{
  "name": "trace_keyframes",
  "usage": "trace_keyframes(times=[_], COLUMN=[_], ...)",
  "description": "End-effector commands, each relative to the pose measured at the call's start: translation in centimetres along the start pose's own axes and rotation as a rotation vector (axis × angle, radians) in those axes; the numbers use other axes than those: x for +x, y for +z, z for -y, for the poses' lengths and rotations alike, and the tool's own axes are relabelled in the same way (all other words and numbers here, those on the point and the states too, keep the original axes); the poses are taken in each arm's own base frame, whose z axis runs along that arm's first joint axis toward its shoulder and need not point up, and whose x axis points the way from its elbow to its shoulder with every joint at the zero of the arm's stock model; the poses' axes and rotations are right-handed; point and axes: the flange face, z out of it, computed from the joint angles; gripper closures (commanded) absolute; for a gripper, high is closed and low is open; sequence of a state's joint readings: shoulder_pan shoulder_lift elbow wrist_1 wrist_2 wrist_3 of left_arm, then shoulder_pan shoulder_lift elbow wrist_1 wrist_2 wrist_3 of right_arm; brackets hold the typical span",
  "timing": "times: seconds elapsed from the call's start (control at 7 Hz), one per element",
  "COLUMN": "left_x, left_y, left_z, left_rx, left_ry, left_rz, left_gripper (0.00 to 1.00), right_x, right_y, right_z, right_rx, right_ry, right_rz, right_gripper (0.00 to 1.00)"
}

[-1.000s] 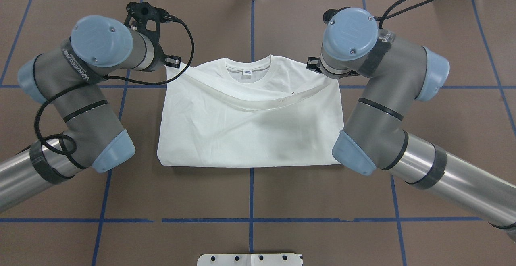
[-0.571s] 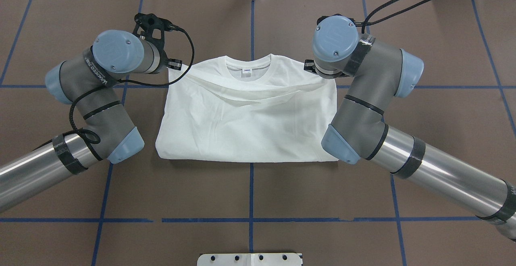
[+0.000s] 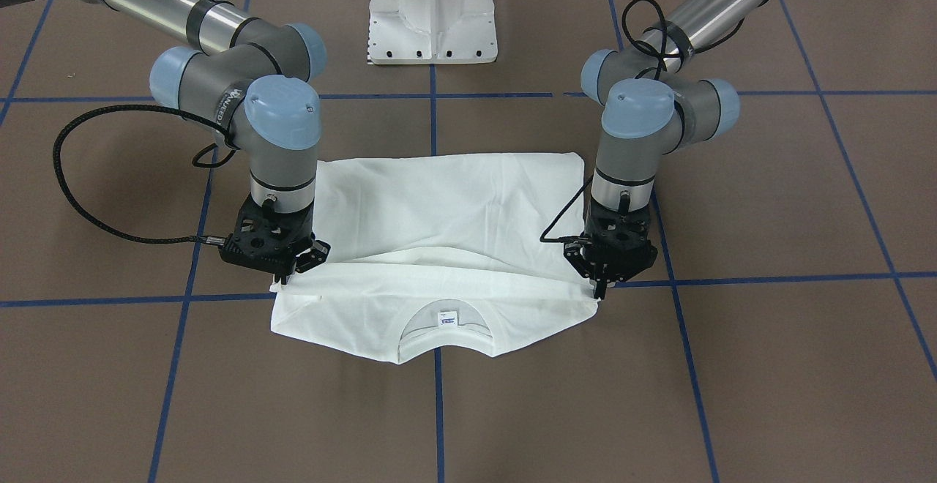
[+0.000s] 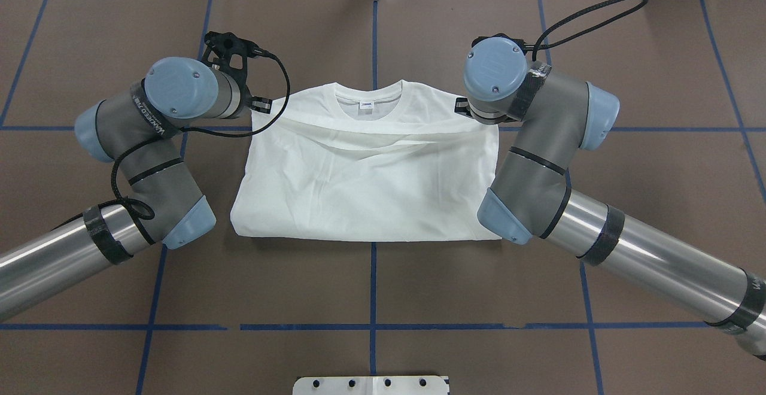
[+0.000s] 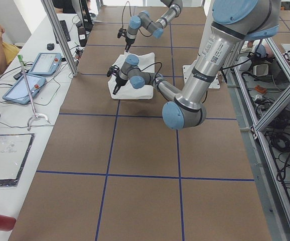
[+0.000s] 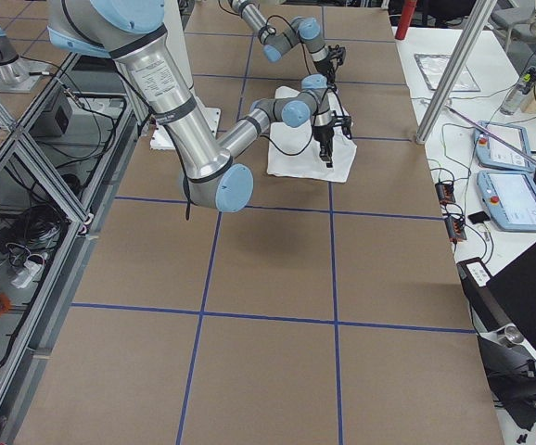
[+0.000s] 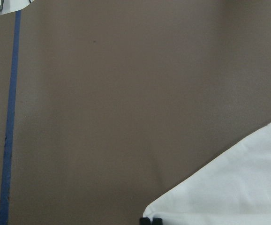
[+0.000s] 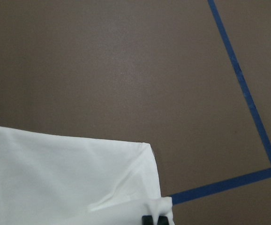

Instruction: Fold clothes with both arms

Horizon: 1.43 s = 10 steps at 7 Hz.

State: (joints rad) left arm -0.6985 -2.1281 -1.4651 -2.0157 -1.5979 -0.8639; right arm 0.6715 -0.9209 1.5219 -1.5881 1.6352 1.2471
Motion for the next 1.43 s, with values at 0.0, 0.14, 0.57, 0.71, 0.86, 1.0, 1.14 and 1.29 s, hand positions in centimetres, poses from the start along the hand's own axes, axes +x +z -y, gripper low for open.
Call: trace_keyframes(times=[0.0,0.14,0.57,0.71,0.86,1.0,1.14,1.29], left_x=[-0.1,0.0,-0.8,-1.0,1.0,1.2,0.5,1.3], left_y=[-0.1,-0.3,-6.0,-8.0,-8.4,-7.3,-7.0,-6.8], left_z=[-0.2,0.0,-2.6,-5.2,-10.0,-13.9,-16.0,-17.2], left_rx=[-0.001,0.001,-0.039,-0.055,-0.103,-0.127,-0.121,-0.119], left_ry=[0.004,0.003,0.077,0.053,0.017,0.010,-0.004,-0.009], left_rz=[-0.002,-0.008,-0.157,-0.191,-0.235,-0.268,-0.296,-0.293], left_gripper=[1.00,1.00,0.00,0.00,0.00,0.00,0.00,0.05], right_x=[0.3,0.4,0.9,1.1,2.0,2.1,2.3,2.3], right_y=[-0.2,-0.4,-2.3,-2.9,-3.4,-3.7,-3.3,-3.3], right_z=[0.6,0.9,2.0,1.9,1.5,1.5,1.3,1.2], right_rx=[0.006,0.009,0.018,0.023,0.026,0.029,0.026,0.025], right_ry=[0.005,0.001,-0.045,-0.048,-0.051,-0.051,-0.052,-0.053], right_rz=[0.001,0.003,0.039,0.051,0.062,0.066,0.060,0.060], right_gripper=[0.84,0.71,0.00,0.00,0.00,0.00,0.00,0.00])
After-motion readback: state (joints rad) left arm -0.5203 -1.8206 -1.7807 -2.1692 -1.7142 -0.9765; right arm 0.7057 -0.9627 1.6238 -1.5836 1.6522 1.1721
